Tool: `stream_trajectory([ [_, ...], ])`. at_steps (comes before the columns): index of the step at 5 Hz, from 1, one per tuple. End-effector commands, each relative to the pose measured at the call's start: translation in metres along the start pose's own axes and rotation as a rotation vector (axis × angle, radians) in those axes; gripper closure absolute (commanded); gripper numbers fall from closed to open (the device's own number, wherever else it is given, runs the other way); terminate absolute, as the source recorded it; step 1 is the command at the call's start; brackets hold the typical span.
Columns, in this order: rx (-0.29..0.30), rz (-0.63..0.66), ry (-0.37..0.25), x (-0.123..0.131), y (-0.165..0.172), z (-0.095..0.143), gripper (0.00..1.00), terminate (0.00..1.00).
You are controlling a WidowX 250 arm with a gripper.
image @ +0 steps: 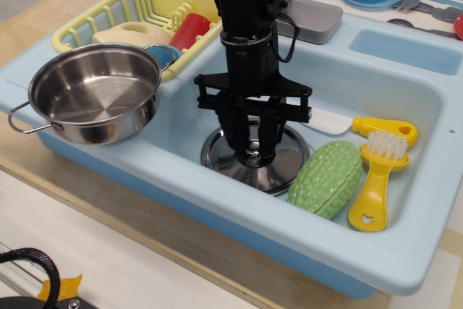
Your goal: Put lid on pot or pan
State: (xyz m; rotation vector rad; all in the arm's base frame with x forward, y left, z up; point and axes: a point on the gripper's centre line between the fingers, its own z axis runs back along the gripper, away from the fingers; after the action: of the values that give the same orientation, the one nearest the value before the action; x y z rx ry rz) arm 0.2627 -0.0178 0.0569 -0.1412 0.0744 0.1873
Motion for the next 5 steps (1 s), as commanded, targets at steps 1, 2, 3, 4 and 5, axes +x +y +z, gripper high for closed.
stream_trajectory([
  [1,-0.007,-0.021,-0.063,-0.012,-0.004,0.012,1.00,0.00],
  [2,-0.006,-0.062,-0.112,0.004,-0.015,0.035,1.00,0.00],
  [3,-0.012,-0.117,-0.190,0.024,-0.034,0.063,1.00,0.00],
  [4,0.008,-0.086,-0.174,0.020,-0.041,0.082,1.00,0.00],
  [5,0.041,-0.025,-0.242,-0.011,-0.040,0.109,1.00,0.00],
])
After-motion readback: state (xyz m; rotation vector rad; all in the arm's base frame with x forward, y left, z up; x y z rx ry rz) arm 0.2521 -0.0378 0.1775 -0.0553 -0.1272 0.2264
